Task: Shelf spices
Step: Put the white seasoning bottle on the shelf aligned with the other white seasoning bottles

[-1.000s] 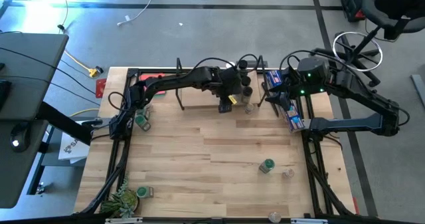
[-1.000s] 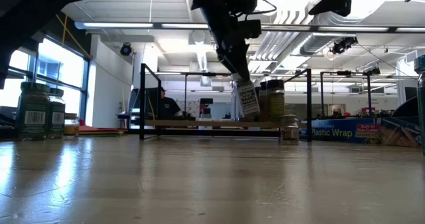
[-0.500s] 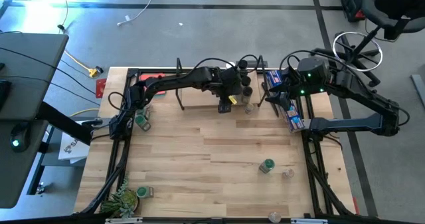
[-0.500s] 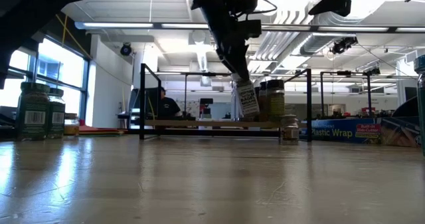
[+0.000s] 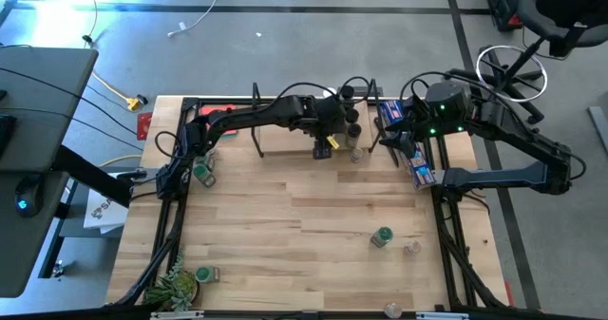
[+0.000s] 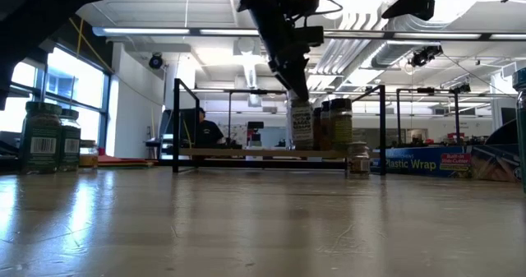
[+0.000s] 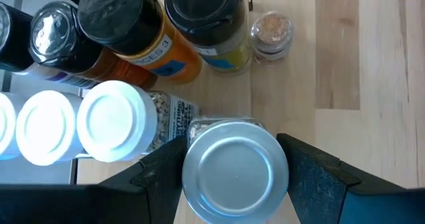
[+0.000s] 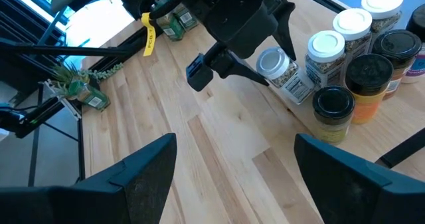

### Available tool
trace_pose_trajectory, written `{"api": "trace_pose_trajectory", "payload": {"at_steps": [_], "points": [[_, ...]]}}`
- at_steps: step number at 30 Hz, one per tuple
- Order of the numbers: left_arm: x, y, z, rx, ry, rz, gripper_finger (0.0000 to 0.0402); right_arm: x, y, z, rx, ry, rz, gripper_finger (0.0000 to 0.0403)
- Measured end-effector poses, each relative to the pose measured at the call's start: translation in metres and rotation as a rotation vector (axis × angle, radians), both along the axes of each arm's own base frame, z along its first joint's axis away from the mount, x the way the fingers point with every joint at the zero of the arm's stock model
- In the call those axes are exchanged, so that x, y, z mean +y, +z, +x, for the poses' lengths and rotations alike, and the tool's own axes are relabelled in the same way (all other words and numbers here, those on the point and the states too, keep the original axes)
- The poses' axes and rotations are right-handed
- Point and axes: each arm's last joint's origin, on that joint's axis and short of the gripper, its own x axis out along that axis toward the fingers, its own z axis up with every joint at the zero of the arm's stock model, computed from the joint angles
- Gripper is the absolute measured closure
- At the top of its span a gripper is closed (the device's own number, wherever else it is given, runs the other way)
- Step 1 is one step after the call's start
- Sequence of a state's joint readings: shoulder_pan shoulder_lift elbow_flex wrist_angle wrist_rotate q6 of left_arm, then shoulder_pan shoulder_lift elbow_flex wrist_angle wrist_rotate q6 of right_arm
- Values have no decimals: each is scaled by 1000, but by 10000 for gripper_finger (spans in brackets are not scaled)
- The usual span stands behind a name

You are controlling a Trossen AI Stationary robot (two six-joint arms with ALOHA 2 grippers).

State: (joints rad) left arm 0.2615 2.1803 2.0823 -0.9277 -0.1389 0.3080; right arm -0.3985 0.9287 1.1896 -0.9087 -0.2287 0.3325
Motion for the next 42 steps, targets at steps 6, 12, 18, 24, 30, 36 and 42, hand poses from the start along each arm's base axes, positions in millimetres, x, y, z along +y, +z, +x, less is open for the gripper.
{"api": "trace_pose_trajectory", "payload": {"at_steps": [6,12,18,24,30,36,42], "points": [[0,1,2,-22,-4,-18,179,0,0,0,0,0,0,102],[0,0,2,-24,-5,-20,178,0,0,0,-1,-1,3,102],[1,0,5,-59,0,-15,178,0,0,0,-1,1,5,102],[0,-1,5,-61,-4,-20,178,0,0,0,-1,1,5,102],[1,-1,5,-62,-3,-19,178,0,0,0,-1,0,5,102],[1,-1,5,-61,-3,-20,178,0,0,0,-1,0,4,102],[1,-4,7,-60,-8,-29,178,0,0,0,0,0,4,102]]}}
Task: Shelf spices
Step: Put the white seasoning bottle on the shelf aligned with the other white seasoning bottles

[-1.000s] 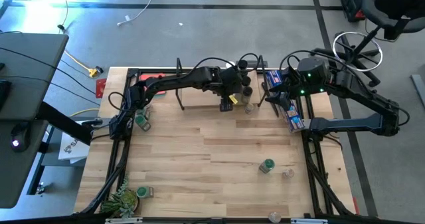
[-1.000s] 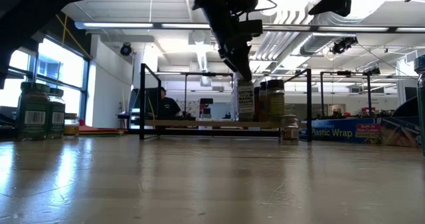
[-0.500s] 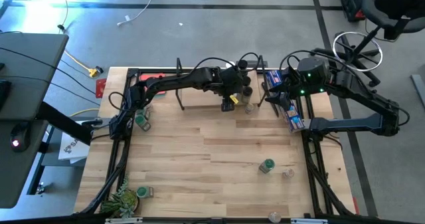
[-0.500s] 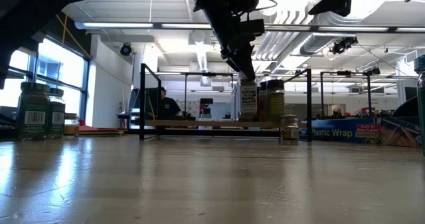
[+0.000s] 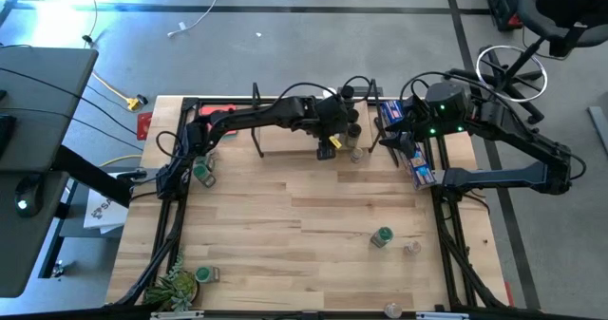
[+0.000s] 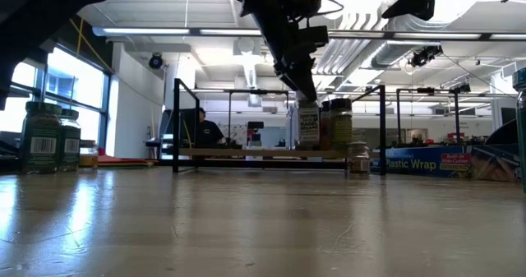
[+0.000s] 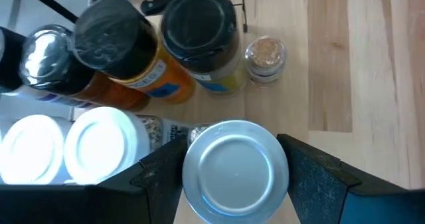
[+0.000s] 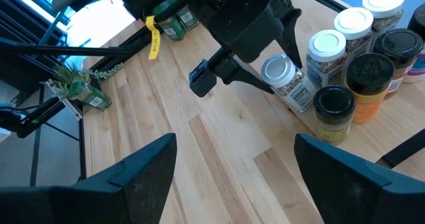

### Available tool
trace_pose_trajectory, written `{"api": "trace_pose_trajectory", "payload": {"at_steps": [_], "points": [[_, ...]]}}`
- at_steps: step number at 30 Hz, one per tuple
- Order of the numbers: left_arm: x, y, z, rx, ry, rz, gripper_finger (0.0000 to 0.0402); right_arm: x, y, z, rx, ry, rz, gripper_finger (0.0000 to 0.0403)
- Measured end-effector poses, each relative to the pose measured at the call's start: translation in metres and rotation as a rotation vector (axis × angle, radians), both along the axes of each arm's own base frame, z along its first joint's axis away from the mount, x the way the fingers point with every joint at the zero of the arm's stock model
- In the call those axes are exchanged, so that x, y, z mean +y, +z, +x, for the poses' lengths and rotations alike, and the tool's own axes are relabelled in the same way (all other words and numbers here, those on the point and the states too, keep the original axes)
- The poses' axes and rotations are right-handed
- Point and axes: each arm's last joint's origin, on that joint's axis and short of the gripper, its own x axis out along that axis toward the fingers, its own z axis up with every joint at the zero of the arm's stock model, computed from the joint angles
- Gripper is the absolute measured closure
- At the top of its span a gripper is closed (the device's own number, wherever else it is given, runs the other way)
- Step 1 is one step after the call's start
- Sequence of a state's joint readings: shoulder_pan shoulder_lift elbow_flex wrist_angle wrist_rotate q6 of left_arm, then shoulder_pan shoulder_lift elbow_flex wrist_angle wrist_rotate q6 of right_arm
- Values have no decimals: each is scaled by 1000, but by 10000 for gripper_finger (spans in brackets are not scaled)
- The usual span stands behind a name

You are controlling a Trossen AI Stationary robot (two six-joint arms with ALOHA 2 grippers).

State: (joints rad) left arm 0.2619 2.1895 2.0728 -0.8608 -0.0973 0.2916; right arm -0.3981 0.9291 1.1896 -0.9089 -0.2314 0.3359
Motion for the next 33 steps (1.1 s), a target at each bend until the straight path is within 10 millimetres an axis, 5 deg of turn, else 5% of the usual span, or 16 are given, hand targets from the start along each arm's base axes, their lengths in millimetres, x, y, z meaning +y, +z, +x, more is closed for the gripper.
{"api": "trace_pose_trajectory", "payload": {"at_steps": [21,28,33], "points": [[-1,3,6,-27,-31,110,126,0,0,0,-1,3,1,102],[-22,33,8,-77,56,95,126,0,0,0,-1,5,-1,102],[-50,43,-11,57,262,-19,127,0,0,0,-1,5,-1,102]]}}
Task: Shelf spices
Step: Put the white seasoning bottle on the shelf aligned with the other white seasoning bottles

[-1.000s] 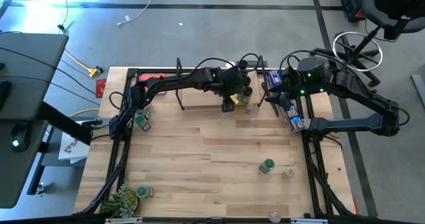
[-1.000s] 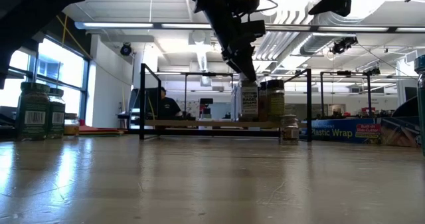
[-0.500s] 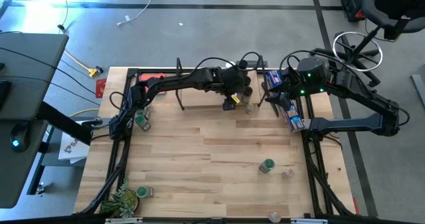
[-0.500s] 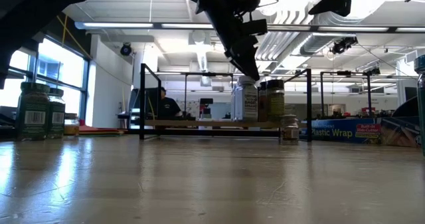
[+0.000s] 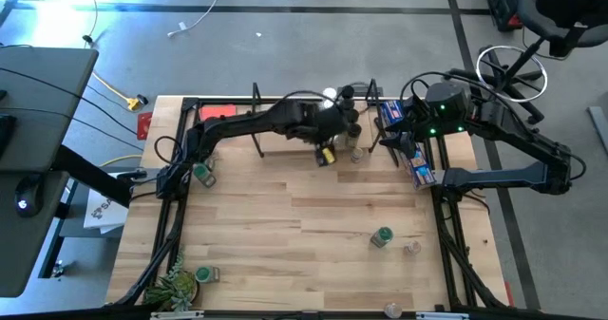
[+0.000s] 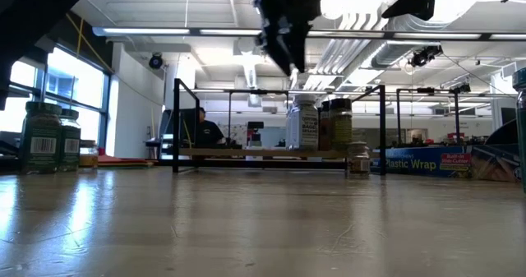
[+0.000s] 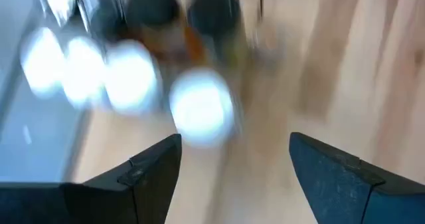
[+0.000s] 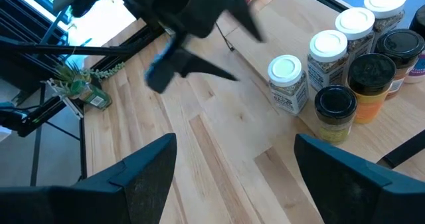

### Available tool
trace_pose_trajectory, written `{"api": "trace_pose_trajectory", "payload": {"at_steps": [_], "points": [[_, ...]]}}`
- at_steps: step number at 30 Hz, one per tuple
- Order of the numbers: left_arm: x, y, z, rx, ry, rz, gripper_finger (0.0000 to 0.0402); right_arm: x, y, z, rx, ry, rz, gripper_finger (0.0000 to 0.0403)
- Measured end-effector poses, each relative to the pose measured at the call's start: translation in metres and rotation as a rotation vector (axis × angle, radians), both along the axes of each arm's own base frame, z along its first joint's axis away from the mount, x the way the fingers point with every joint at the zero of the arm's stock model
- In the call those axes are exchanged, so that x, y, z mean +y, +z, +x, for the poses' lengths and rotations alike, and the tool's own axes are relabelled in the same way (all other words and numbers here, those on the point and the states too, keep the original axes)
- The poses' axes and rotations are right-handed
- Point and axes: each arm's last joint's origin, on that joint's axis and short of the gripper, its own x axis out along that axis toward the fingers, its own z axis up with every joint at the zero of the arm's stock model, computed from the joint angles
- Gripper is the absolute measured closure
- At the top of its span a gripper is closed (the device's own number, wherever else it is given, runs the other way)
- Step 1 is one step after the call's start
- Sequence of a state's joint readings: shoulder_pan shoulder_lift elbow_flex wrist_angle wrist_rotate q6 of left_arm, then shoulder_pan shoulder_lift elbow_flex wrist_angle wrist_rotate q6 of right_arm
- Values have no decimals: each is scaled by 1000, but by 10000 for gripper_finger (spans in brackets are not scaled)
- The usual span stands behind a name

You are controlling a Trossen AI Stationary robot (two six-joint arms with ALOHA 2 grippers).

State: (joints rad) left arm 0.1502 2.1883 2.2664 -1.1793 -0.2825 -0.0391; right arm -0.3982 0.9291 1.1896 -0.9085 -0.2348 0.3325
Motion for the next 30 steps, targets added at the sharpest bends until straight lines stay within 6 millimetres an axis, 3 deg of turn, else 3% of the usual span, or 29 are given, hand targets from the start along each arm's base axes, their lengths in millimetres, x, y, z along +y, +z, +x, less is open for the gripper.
{"api": "trace_pose_trajectory", "payload": {"at_steps": [6,10,16,30], "points": [[-25,-29,-8,121,165,-135,147,0,0,0,2,16,-23,102],[-20,-62,1,61,225,-156,161,0,0,0,4,26,-37,102],[-1,-89,3,-20,367,-190,170,0,0,0,3,23,-31,102],[35,-91,8,-151,395,-201,180,0,0,0,1,9,-13,102]]}}
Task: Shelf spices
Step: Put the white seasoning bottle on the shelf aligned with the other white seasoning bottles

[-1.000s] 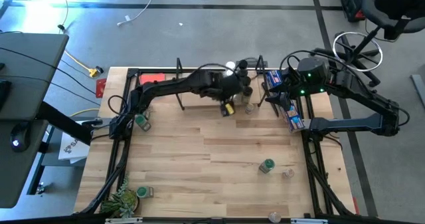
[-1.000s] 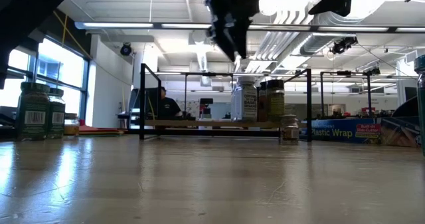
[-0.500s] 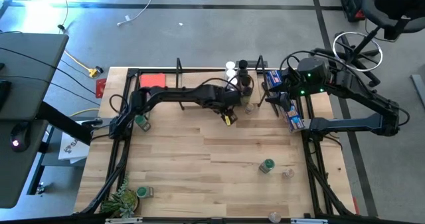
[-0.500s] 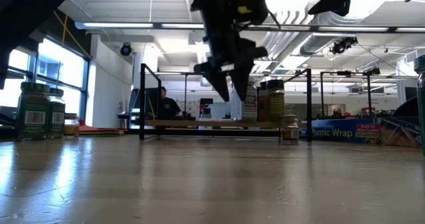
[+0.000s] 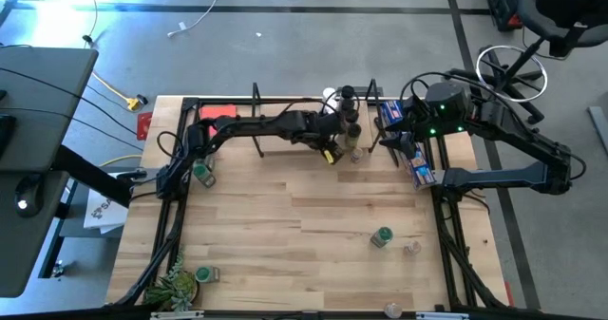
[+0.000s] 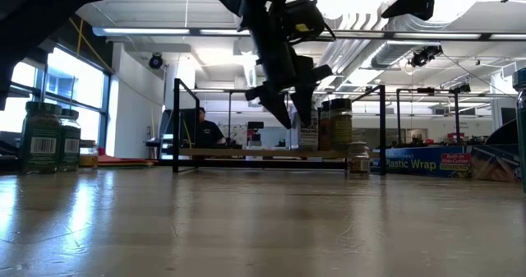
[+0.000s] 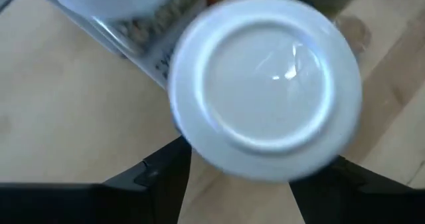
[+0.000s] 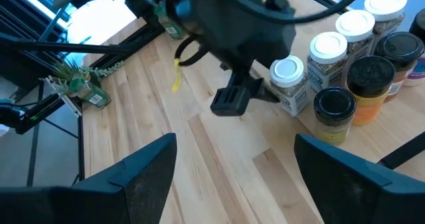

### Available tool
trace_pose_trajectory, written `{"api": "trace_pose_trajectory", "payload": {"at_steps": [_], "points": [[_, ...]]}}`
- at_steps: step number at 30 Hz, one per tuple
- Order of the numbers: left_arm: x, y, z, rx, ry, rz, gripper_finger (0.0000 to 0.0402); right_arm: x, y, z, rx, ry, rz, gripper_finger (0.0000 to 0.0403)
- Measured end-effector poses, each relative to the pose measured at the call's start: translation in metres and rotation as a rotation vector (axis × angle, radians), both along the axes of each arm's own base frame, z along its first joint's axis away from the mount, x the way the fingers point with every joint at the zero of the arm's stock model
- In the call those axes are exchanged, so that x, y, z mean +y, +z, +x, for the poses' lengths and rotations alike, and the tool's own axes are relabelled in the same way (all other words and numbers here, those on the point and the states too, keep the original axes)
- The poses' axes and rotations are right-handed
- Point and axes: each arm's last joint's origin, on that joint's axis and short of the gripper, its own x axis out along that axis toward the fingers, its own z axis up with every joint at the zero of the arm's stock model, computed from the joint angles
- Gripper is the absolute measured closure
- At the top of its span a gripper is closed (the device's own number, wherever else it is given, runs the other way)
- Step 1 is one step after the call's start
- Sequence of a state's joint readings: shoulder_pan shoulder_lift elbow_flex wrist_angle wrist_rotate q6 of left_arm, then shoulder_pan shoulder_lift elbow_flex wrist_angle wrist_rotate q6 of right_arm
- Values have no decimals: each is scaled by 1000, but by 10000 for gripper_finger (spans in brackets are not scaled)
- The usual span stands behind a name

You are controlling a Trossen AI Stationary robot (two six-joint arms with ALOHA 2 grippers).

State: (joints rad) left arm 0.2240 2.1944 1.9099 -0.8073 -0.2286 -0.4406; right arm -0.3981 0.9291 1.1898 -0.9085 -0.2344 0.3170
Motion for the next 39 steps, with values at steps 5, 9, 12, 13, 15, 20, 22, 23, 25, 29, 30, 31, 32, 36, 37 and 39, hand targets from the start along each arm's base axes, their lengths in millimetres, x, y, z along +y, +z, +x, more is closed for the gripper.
{"api": "trace_pose_trajectory", "payload": {"at_steps": [5,9,12,13,15,20,22,23,25,29,30,31,32,36,37,39], "points": [[6,0,-1,5,-26,2,213,0,0,0,0,0,0,102],[6,0,-1,3,-45,-9,244,0,0,0,0,-1,0,102],[6,0,0,-4,-48,-12,266,0,0,0,0,0,0,102],[5,1,0,-10,-49,-10,273,0,0,0,0,0,0,102],[5,1,1,-20,-50,-8,285,0,0,0,0,0,-1,102],[6,1,1,-30,-23,-17,309,0,0,0,0,1,-2,102],[7,1,1,-33,-9,-19,315,0,0,0,0,1,-2,102],[7,1,1,-35,-2,-20,317,0,0,0,0,1,-2,102],[7,1,1,-38,11,-20,319,0,0,0,0,1,-2,102],[7,1,0,-40,52,-29,320,0,0,0,1,1,-2,102],[7,1,0,-36,57,-33,320,0,0,0,1,1,-2,102],[6,0,-1,-33,60,-39,320,0,0,0,1,1,-2,102],[4,0,-1,-29,59,-53,320,0,0,0,1,1,-2,102],[-8,9,-7,4,28,-103,320,0,0,0,0,1,-3,102],[-13,14,-10,20,13,-105,320,0,0,0,1,1,-3,102],[-23,25,-15,38,-45,-92,320,0,0,0,0,1,-3,102]]}}
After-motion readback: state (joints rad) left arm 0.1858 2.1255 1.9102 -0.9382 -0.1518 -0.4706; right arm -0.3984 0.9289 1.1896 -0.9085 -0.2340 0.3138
